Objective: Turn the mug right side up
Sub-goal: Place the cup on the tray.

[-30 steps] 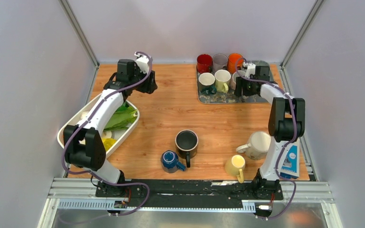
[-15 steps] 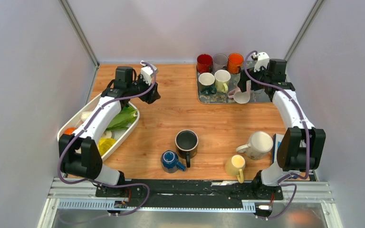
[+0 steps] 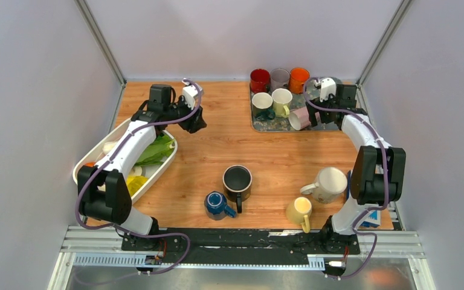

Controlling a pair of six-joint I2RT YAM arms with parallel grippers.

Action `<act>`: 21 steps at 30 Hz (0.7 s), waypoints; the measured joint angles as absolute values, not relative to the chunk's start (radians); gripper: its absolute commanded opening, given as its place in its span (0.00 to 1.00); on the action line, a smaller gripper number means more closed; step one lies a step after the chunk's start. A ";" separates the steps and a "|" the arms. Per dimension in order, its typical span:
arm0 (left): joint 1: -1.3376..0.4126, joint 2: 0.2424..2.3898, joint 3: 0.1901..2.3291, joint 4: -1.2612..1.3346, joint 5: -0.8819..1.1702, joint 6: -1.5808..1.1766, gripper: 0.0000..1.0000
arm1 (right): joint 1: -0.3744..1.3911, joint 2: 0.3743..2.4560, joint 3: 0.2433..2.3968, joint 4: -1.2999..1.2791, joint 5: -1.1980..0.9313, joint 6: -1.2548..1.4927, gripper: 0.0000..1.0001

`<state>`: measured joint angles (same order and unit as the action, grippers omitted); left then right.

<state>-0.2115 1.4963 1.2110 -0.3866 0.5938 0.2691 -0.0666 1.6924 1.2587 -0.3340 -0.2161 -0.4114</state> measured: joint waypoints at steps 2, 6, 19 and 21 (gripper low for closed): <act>-0.213 1.496 1.211 -0.381 0.593 0.264 0.60 | -0.066 1.701 1.255 -0.302 -0.199 -0.431 0.93; -0.216 1.496 1.211 -0.365 0.588 0.252 0.60 | -0.036 1.728 1.252 -0.243 -0.166 -0.455 0.96; -0.216 1.496 1.178 -0.336 0.566 0.233 0.59 | 0.160 1.792 1.216 -0.104 0.104 -0.431 0.80; -0.216 1.496 1.174 -0.326 0.565 0.229 0.59 | 0.157 1.808 1.200 -0.080 0.152 -0.431 0.79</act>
